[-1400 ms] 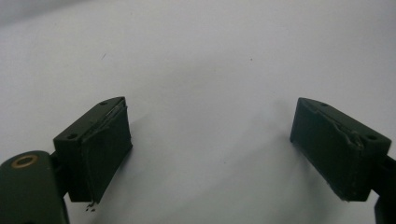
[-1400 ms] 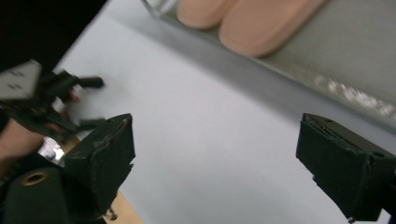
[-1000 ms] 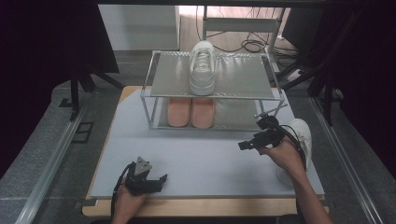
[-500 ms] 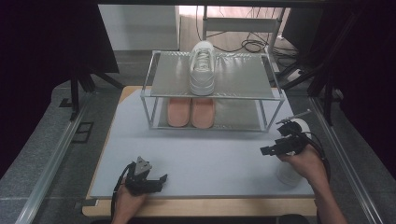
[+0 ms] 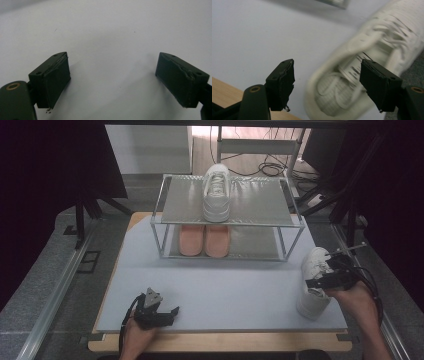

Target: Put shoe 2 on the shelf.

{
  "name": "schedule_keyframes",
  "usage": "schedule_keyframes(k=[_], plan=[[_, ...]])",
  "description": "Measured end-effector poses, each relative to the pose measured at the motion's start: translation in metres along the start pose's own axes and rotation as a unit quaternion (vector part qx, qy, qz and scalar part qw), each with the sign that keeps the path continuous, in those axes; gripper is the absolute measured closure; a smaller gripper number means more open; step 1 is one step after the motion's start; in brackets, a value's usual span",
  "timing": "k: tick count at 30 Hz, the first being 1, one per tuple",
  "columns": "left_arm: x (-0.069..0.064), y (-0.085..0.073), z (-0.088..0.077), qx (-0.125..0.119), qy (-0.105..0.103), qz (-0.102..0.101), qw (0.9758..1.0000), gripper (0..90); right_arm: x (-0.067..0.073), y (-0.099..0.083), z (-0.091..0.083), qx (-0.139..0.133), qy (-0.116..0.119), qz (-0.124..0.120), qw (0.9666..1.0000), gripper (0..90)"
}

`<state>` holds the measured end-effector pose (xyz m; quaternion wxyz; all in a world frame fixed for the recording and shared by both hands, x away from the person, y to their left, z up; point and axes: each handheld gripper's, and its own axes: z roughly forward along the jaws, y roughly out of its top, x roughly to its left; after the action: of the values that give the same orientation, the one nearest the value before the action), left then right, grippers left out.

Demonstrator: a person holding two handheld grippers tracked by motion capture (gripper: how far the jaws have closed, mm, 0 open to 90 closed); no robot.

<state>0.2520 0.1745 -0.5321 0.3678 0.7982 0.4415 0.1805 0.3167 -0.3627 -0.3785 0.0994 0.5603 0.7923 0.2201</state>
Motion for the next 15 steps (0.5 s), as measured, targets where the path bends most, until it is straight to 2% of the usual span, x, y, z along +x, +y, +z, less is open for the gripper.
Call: schedule_keyframes(k=[5,9,15], plan=[[0.000,0.000,0.000,0.000,0.001,0.001,1.0000,11.6,-0.018,-0.008,-0.001,0.007,-0.022,0.028,0.9993,29.5],[0.000,0.000,0.000,0.000,0.000,0.001,1.0000,11.6,-0.028,-0.013,0.003,0.016,-0.043,0.040,0.9981,30.3],[0.000,0.000,0.000,0.000,0.000,0.001,1.0000,11.6,-0.037,-0.018,0.013,0.022,-0.051,0.056,0.9969,30.4]])
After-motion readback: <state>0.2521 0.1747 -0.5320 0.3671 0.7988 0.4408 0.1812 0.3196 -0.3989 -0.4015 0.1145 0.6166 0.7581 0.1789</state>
